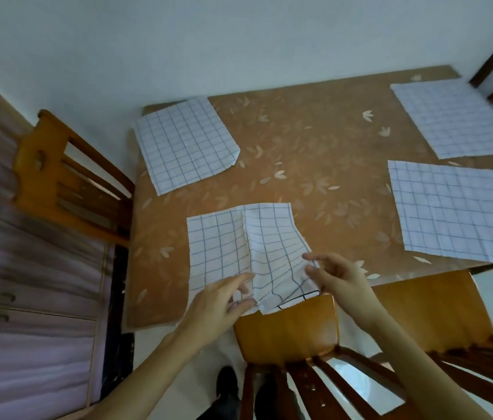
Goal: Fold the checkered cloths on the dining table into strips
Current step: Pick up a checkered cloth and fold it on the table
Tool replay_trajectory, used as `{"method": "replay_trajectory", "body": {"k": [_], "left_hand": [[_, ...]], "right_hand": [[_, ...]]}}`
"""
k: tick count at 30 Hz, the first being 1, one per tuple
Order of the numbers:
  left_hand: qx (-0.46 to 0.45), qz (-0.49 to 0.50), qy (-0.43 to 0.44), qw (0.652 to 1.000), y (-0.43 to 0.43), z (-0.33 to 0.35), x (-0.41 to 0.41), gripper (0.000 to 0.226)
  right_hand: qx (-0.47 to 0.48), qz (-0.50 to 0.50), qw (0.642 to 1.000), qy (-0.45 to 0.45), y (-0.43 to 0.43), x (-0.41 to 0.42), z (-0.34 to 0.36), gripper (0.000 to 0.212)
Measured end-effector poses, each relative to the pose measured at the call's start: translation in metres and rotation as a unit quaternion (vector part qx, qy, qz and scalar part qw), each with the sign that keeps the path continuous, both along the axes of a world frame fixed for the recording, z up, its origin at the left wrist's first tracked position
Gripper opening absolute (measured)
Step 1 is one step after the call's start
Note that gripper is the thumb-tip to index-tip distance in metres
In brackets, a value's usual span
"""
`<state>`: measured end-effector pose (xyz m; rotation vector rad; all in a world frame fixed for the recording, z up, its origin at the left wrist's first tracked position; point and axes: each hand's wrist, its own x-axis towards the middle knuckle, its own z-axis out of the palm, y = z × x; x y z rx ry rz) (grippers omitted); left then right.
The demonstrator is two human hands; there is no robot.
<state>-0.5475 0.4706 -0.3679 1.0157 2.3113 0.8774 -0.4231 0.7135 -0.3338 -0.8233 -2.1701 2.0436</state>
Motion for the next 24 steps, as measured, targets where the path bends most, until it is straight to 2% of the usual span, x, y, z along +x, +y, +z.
{"method": "replay_trajectory", "body": {"k": [4, 7, 9, 11, 15, 18, 21, 24], "left_hand": [[0.065, -0.027, 0.018, 0.997, 0.006, 0.035, -0.014, 0.028], [0.128, -0.015, 0.029, 0.991, 0.010, 0.069, -0.030, 0.016], [0.166, 0.015, -0.011, 0.986, 0.009, 0.101, -0.040, 0.013], [0.197, 0.014, -0.046, 0.979, 0.009, 0.134, -0.050, 0.011], [0.261, -0.019, -0.081, 0.962, 0.009, 0.194, -0.062, 0.011], [0.289, -0.070, -0.062, 0.953, 0.006, 0.230, -0.063, 0.014], [0.296, -0.133, -0.049, 0.945, 0.002, 0.258, -0.063, 0.019], [0.297, -0.164, -0.044, 0.939, -0.001, 0.276, -0.063, 0.023]], "right_hand": [[0.018, -0.057, 0.997, 0.046, -0.017, -0.011, 0.044, 0.014], [0.011, -0.096, 0.989, 0.112, -0.029, -0.018, 0.079, 0.028], [0.007, -0.143, 0.976, 0.165, -0.041, -0.023, 0.101, 0.037], [0.073, -0.165, 0.963, 0.200, -0.055, -0.026, 0.120, 0.042], [0.233, -0.084, 0.949, 0.193, -0.091, -0.027, 0.151, 0.053], [0.333, -0.041, 0.926, 0.175, -0.109, -0.036, 0.171, 0.061], [0.324, -0.028, 0.924, 0.202, -0.117, -0.043, 0.193, 0.060], [0.299, -0.014, 0.924, 0.237, -0.123, -0.044, 0.210, 0.037]]}}
